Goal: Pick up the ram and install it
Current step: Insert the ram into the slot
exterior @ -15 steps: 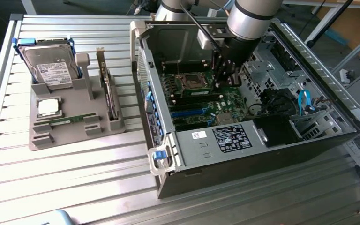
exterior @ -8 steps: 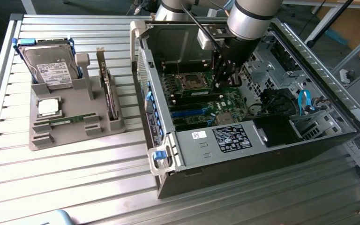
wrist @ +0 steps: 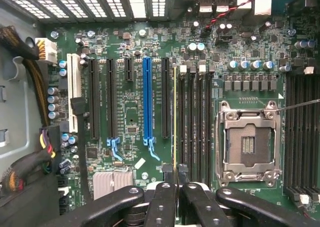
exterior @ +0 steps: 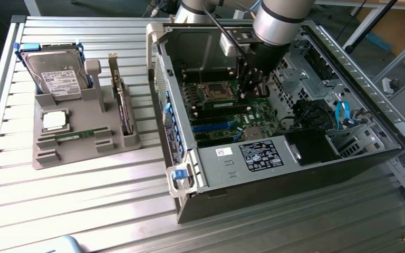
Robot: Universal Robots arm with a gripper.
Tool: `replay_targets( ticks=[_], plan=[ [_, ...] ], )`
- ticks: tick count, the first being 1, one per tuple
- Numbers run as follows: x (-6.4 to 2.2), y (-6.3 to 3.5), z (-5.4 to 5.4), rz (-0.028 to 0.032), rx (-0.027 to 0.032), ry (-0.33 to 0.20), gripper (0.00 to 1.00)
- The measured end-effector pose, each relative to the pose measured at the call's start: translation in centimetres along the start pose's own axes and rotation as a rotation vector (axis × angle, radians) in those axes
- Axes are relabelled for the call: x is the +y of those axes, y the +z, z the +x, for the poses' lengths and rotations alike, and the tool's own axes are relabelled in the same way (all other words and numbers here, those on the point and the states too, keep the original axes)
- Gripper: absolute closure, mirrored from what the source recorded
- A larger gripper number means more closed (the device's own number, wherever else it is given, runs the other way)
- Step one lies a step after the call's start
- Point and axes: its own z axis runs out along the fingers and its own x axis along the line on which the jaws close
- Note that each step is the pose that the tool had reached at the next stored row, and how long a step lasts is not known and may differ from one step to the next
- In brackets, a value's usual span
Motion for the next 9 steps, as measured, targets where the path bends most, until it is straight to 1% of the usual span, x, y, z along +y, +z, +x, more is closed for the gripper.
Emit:
replay_targets(
  ticks=[1,2,3,9],
  plan=[
    [0.02,0.02,-0.11,-0.0001,0.0003,0.000,0.88],
    [0.05,0.07,-0.42,0.0000,0.0017,0.000,0.88],
    [0.05,0.07,-0.50,0.0000,0.0029,0.000,0.88],
    [0.06,0.26,-0.51,0.0001,0.0032,0.000,0.88]
  ],
)
